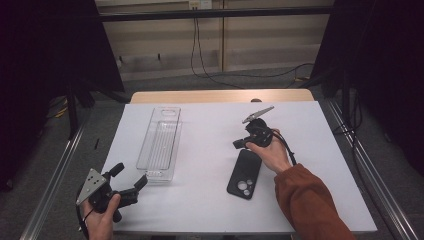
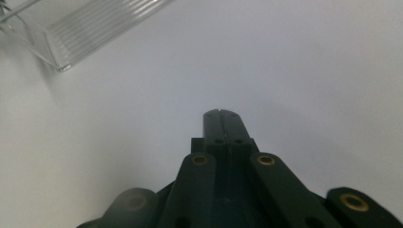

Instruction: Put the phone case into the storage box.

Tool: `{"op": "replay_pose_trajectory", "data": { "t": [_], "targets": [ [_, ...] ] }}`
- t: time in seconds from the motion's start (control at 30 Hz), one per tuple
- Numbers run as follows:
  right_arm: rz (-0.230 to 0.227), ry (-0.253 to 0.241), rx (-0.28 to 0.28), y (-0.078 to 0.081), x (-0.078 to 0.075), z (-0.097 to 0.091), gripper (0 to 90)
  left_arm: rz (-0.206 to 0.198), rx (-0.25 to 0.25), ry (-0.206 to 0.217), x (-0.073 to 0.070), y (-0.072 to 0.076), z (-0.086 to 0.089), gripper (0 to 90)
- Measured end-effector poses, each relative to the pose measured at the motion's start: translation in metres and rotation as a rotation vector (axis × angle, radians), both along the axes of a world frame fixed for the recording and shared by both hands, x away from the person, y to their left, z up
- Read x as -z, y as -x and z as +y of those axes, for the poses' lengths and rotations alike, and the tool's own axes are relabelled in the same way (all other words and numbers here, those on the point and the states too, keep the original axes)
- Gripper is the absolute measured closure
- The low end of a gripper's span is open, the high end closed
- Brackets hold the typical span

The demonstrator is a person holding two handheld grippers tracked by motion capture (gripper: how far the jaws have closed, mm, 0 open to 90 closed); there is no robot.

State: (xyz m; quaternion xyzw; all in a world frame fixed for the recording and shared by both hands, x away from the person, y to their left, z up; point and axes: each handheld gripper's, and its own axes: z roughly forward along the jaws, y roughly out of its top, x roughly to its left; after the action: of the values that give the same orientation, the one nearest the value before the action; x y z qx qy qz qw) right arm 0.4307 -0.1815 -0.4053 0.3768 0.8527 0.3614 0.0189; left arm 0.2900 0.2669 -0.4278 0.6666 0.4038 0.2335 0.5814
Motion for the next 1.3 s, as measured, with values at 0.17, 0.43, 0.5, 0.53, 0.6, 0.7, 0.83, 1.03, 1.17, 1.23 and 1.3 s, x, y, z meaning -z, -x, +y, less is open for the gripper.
{"op": "replay_pose_trajectory", "data": {
  "t": [0.17,0.43,0.5,0.53,0.6,0.7,0.83,1.03,1.17,1.23,1.3],
  "targets": [
    [0.058,0.057,-0.004,-0.005,0.004,0.002,90.0,-0.001,0.003,0.001,0.0,0.0,0.0,2.4],
    [0.108,0.106,-0.029,-0.014,0.005,0.005,90.0,-0.003,-0.002,-0.006,0.001,-0.001,0.0,2.4],
    [0.108,0.128,-0.031,-0.015,0.007,0.006,90.0,-0.002,-0.005,-0.008,0.001,-0.001,0.001,2.4],
    [0.116,0.125,-0.031,-0.016,0.008,0.007,90.0,-0.001,-0.003,-0.011,0.001,-0.002,0.001,2.4],
    [0.116,0.131,-0.035,-0.017,0.009,0.007,90.0,0.001,-0.004,-0.011,0.002,-0.002,0.0,2.4],
    [0.124,0.151,-0.045,-0.019,0.014,0.012,90.0,-0.003,-0.003,-0.013,0.001,-0.003,0.0,2.4],
    [0.129,0.156,-0.051,-0.021,0.018,0.016,90.0,0.0,-0.007,-0.014,0.002,-0.003,0.001,2.4],
    [0.135,0.19,-0.068,-0.023,0.024,0.022,90.0,-0.002,-0.005,-0.013,0.001,-0.003,0.001,2.4],
    [0.128,0.214,-0.062,-0.022,0.027,0.023,90.0,0.0,-0.003,-0.014,0.001,-0.002,0.0,2.4],
    [0.134,0.222,-0.064,-0.022,0.028,0.023,90.0,-0.001,-0.002,-0.014,0.001,-0.002,0.0,2.4],
    [0.14,0.232,-0.062,-0.021,0.031,0.022,90.0,-0.002,-0.001,-0.012,0.001,-0.002,0.0,2.4]
  ]
}}
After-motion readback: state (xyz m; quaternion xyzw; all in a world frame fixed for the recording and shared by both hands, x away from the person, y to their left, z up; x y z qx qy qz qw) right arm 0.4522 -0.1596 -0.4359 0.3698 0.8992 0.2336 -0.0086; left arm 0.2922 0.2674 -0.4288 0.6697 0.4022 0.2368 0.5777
